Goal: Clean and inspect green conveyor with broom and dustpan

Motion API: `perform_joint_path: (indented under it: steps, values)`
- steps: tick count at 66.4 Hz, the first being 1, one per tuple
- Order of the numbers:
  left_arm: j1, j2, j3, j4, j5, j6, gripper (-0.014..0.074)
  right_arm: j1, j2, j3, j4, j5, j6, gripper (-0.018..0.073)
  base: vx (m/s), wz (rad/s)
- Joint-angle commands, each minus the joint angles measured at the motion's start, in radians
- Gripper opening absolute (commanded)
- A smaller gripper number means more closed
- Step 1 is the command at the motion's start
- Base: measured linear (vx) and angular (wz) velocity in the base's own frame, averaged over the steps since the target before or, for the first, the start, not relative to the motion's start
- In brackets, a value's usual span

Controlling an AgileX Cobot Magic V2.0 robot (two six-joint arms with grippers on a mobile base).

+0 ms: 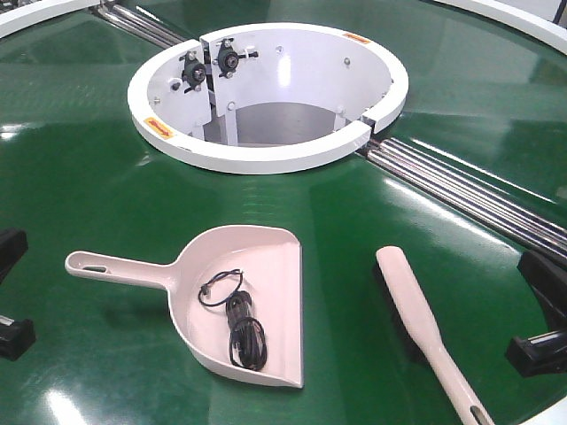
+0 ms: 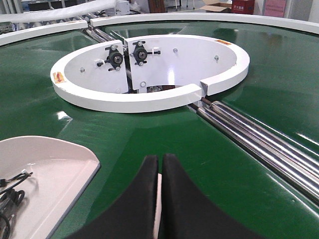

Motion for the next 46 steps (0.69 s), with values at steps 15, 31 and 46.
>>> perform_joint_path:
  steps: [15, 31, 46]
  values:
    - [-0.005, -0.009, -0.024, -0.008, -0.073, -0.008, -0.0023, -0.001, 0.0, -0.028, -0.01, -0.075, 0.001, -0.0008, 0.0, 0.0]
    - [0.057, -0.081, -0.015, 0.163, -0.079, -0.14, -0.0023, -0.001, 0.0, -0.028, -0.01, -0.075, 0.001, -0.0008, 0.0, 0.0]
    - [0.191, -0.273, 0.138, 0.162, -0.093, -0.15, -0.0023, -0.001, 0.0, -0.028, -0.01, -0.075, 0.001, -0.0008, 0.0, 0.0]
